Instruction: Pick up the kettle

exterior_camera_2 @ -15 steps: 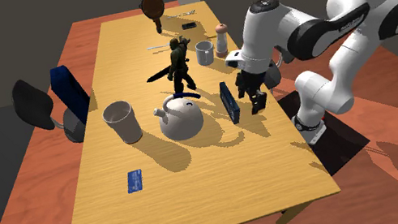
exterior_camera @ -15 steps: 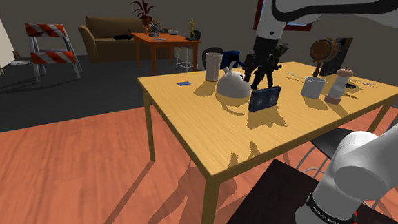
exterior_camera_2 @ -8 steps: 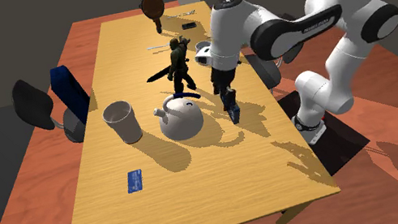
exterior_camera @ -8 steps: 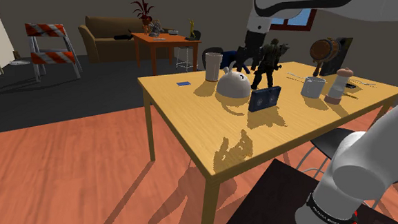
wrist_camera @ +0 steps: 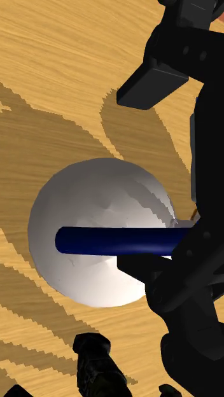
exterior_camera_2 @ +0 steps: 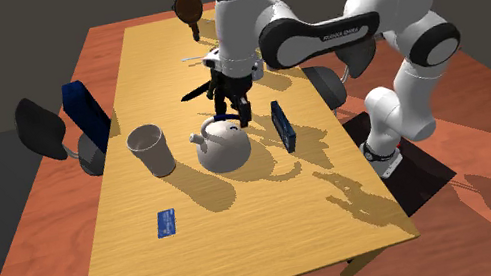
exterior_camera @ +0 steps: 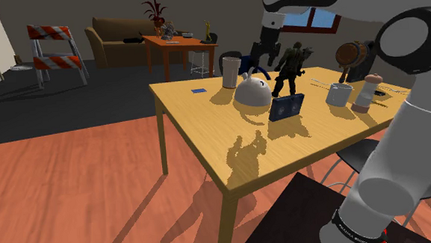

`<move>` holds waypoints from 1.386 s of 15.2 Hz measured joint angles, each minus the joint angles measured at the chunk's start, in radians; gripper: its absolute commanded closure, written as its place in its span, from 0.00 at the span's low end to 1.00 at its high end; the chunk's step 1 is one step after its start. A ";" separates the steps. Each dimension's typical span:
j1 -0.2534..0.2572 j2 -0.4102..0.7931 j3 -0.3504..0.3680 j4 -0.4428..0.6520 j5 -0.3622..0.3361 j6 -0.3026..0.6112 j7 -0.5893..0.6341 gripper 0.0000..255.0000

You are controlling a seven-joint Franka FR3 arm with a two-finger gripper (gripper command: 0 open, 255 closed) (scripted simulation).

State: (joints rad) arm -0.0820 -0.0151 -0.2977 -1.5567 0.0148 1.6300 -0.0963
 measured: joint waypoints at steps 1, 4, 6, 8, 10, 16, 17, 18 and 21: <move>-0.010 0.041 -0.011 0.056 0.011 -0.016 -0.015 0.00; -0.044 0.181 -0.033 0.247 0.050 -0.071 -0.044 0.00; -0.073 0.272 -0.043 0.380 0.079 -0.114 -0.060 0.00; -0.080 0.288 -0.046 0.383 0.083 -0.102 -0.066 0.00; -0.076 0.280 -0.045 0.348 0.080 -0.074 -0.065 0.00; -0.065 0.249 -0.044 0.245 0.069 0.000 -0.063 1.00; -0.065 0.249 -0.044 0.244 0.069 0.001 -0.063 1.00; -0.065 0.249 -0.044 0.243 0.069 0.002 -0.064 1.00; -0.065 0.249 -0.044 0.243 0.069 0.002 -0.064 1.00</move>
State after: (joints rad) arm -0.1474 0.2336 -0.3418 -1.3141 0.0836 1.6321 -0.1599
